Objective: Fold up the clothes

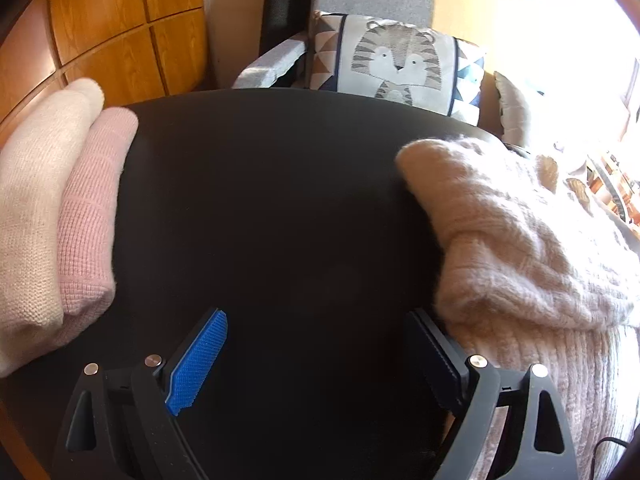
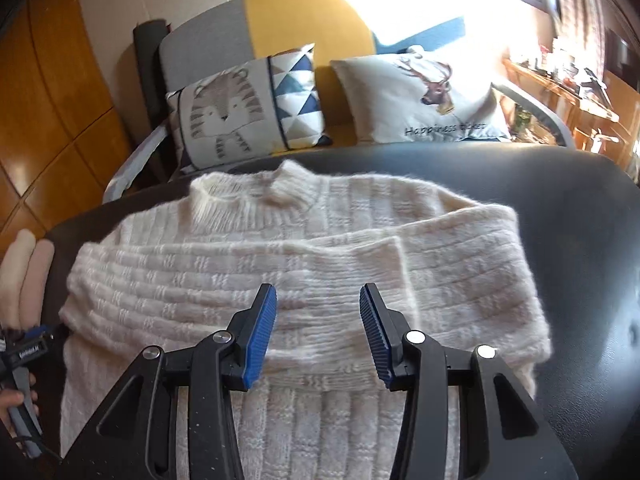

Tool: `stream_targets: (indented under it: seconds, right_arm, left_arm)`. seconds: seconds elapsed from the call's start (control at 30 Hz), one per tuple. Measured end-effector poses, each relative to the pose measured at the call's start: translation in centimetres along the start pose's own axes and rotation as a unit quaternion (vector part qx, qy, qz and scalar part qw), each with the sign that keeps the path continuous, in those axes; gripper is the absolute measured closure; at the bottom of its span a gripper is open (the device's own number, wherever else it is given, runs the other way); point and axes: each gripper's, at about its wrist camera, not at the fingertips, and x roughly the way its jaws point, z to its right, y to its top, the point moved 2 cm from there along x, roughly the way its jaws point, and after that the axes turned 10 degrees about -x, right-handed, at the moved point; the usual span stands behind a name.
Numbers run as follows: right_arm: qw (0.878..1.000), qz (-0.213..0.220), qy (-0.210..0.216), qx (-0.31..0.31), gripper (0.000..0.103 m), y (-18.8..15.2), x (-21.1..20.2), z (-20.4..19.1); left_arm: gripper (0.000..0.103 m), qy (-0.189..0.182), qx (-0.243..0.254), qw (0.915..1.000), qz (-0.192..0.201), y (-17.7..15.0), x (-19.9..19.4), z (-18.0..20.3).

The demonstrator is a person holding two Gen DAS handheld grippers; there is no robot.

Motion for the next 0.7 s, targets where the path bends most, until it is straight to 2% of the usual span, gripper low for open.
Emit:
stream_targets:
  seconds: [0.03, 0.1, 0.23, 0.3, 0.4, 0.53, 0.63, 0.7]
  right_arm:
    - [1.000, -0.018, 0.000, -0.011, 0.056, -0.3, 0.9, -0.5]
    - [0.999, -0.023, -0.010, -0.028, 0.055, -0.5, 1.3, -1.0]
    - [0.999, -0.026, -0.016, -0.034, 0.055, 1.0, 0.4, -1.9]
    - [0.999, -0.007, 0.006, -0.033, 0.055, 2.6, -0.4, -3.2]
    - [0.996, 0.005, 0.071, -0.054, 0.055, 5.5, -0.6, -6.9]
    - [0.979, -0.005, 0.150, -0.139, 0.052, 8.2, 0.7, -14.9]
    - [0.960, -0.029, 0.167, -0.224, 0.050, 8.5, 2.8, -20.9]
    - [0.947, -0.052, 0.152, -0.279, 0.050, 8.0, 4.7, -24.0]
  left_arm:
    - [0.010, -0.002, -0.012, 0.9999, -0.003, 0.2, -0.1, -0.3]
    - [0.010, -0.012, -0.028, 0.9995, -0.004, 0.6, -0.3, -0.7]
    - [0.010, -0.042, -0.021, 0.9989, 0.008, 1.2, -0.9, 0.5]
    - [0.010, -0.057, -0.018, 0.9981, 0.010, 1.4, -1.0, 1.3]
    - [0.010, -0.072, -0.014, 0.9972, 0.010, 2.3, 0.0, 1.9]
    - [0.010, -0.077, 0.001, 0.9970, 0.001, 2.2, 0.3, 2.9]
    - [0.010, -0.074, 0.015, 0.9971, -0.011, 1.9, 0.8, 3.1]
    - [0.010, -0.077, 0.016, 0.9968, -0.018, 1.7, 1.3, 3.0]
